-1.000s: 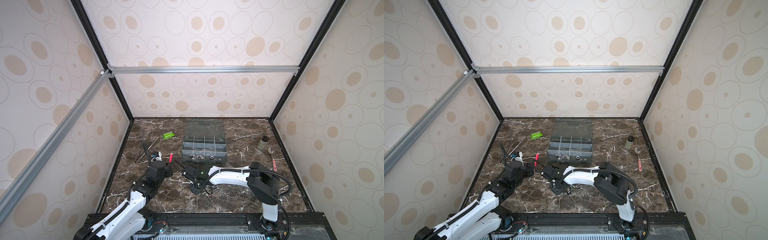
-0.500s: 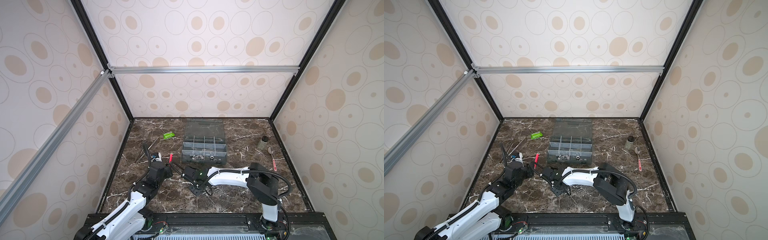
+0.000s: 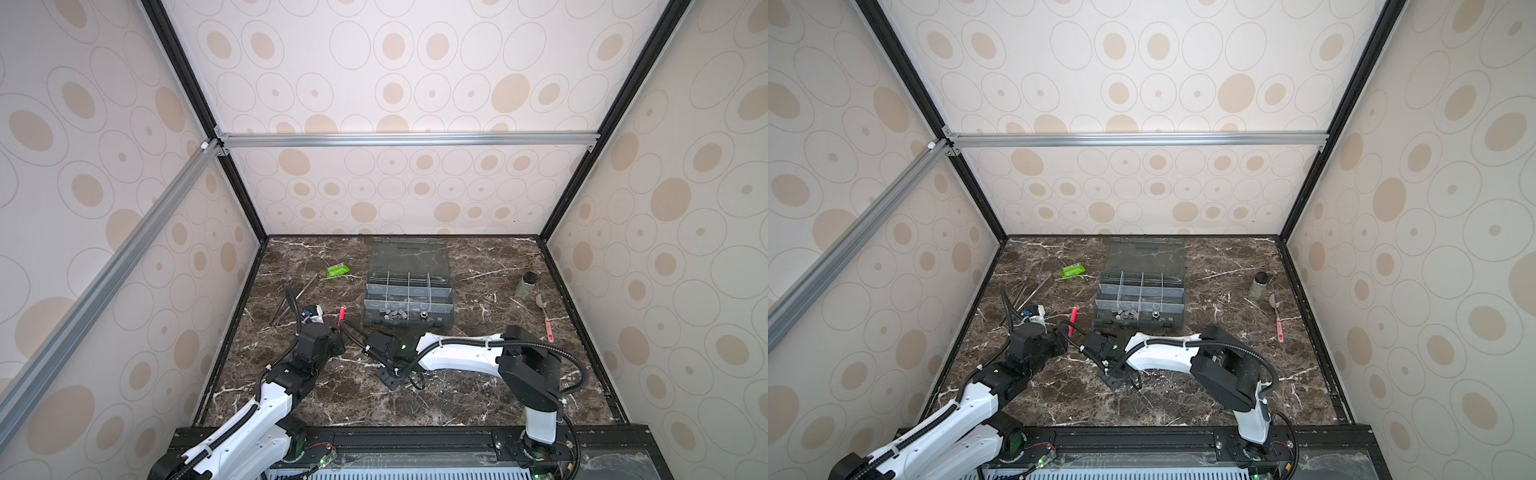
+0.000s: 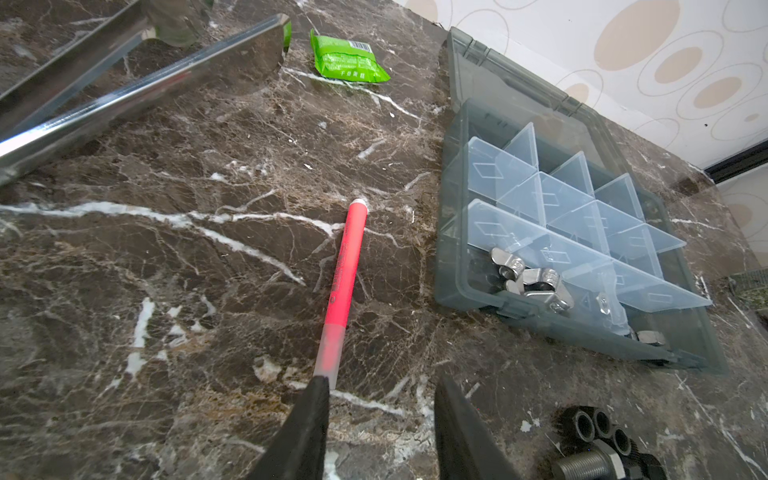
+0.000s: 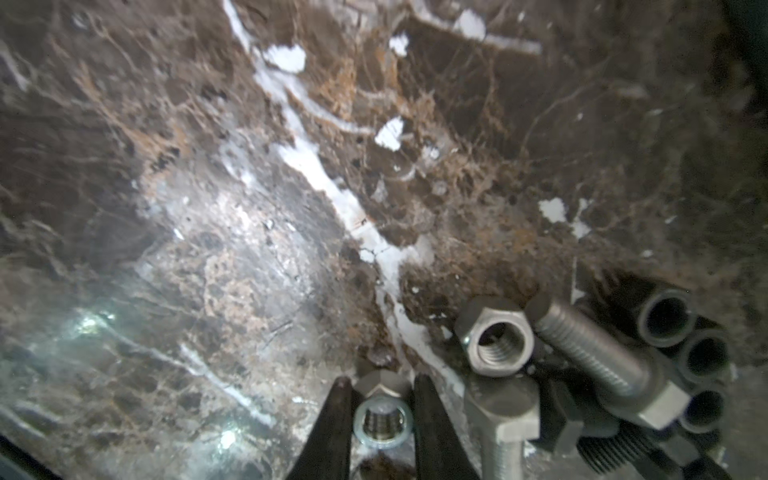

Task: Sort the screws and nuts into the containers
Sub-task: 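Carry the hex nut into the hex nut compartment and open the right gripper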

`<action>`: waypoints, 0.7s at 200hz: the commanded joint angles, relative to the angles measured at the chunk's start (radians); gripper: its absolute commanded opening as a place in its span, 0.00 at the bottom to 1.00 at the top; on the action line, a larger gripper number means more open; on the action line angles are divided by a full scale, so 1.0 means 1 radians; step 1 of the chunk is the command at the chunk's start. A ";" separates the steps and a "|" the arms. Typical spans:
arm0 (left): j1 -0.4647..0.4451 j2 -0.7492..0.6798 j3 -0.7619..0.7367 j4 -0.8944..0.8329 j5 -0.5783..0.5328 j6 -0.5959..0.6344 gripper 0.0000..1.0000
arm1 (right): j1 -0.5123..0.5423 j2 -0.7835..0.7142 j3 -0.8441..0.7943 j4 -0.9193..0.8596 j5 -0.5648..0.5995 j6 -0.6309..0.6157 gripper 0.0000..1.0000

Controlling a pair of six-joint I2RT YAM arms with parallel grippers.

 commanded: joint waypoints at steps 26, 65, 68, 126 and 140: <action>0.010 -0.009 0.004 0.016 0.006 -0.011 0.43 | -0.106 -0.158 0.000 0.029 0.018 -0.028 0.21; 0.010 -0.004 0.001 0.029 0.025 -0.014 0.43 | -0.279 -0.234 -0.025 0.027 0.098 -0.033 0.21; 0.011 -0.004 0.001 0.030 0.027 -0.014 0.43 | -0.294 -0.236 -0.028 0.029 0.101 -0.032 0.21; 0.009 -0.001 -0.015 0.056 0.053 -0.033 0.43 | -0.492 -0.228 -0.081 0.052 0.117 -0.006 0.21; 0.010 0.002 -0.018 0.064 0.062 -0.037 0.43 | -0.511 -0.217 -0.083 0.062 0.111 0.002 0.21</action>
